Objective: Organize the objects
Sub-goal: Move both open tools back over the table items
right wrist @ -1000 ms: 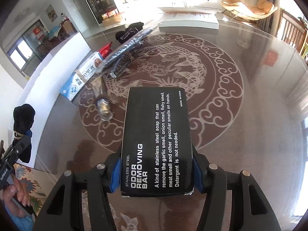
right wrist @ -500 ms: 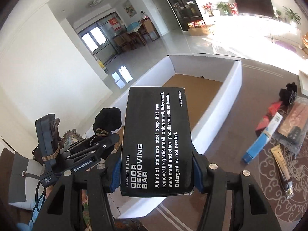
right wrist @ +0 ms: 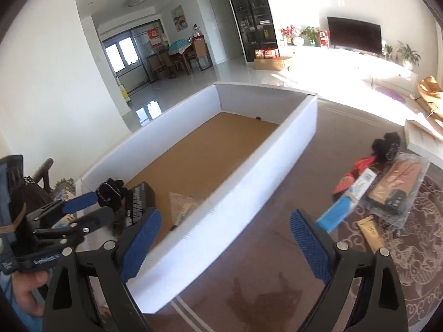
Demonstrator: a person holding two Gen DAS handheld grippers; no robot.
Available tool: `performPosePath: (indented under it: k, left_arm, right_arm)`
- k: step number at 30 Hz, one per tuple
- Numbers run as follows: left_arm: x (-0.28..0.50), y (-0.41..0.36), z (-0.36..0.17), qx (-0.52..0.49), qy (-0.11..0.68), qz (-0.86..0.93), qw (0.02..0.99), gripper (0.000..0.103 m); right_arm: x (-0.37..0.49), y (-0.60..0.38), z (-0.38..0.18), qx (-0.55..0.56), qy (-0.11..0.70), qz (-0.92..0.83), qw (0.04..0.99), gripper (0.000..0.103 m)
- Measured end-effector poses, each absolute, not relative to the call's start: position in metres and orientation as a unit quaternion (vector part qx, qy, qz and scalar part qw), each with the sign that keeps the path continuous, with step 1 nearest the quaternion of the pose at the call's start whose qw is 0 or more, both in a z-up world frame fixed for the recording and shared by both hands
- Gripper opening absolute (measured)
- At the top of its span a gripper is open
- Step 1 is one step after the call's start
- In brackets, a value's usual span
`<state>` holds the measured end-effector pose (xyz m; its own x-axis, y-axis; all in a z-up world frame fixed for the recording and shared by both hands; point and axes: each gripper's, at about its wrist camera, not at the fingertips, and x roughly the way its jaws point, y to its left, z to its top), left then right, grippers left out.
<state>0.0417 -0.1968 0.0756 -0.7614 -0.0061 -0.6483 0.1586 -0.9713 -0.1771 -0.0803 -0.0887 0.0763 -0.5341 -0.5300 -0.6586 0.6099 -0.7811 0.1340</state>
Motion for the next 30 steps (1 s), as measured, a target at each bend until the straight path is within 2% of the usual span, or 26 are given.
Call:
performPosePath:
  k: [2,4,5,9,13,19,23,30]
  left_arm:
    - [0.042,-0.149,0.081,0.335,0.100,-0.937,-0.017,0.075]
    - [0.041,-0.104,0.075,0.336,0.093,-0.935,-0.068,0.097]
    - [0.039,-0.084,0.068,0.336,0.094,-0.933,-0.086,0.099]
    - [0.017,-0.026,0.017,0.385,0.091,-0.911,-0.115,0.100]
    - [-0.010,-0.008,-0.020,0.422,0.070,-0.900,-0.087,0.100]
    - [-0.043,-0.017,-0.029,0.413,0.040,-0.909,-0.039,0.100]
    - [-0.065,-0.023,-0.041,0.418,0.029,-0.908,-0.033,0.100]
    - [-0.075,-0.015,-0.051,0.445,0.003,-0.895,-0.027,0.101]
  right_arm:
    - [-0.080,-0.041,0.058,0.349,0.078,-0.894,0.271,0.096]
    - [-0.089,0.008,0.038,0.357,0.096,-0.904,0.215,0.096]
    - [-0.091,0.033,0.028,0.367,0.103,-0.905,0.189,0.096]
    - [-0.098,0.115,0.000,0.413,0.095,-0.898,0.119,0.096]
    - [-0.096,0.162,-0.016,0.433,0.073,-0.895,0.079,0.096]
    - [-0.093,0.173,-0.022,0.438,0.046,-0.896,0.062,0.096]
    - [-0.096,0.169,-0.026,0.450,0.052,-0.890,0.056,0.102]
    - [-0.099,0.171,-0.028,0.456,0.037,-0.887,0.060,0.103]
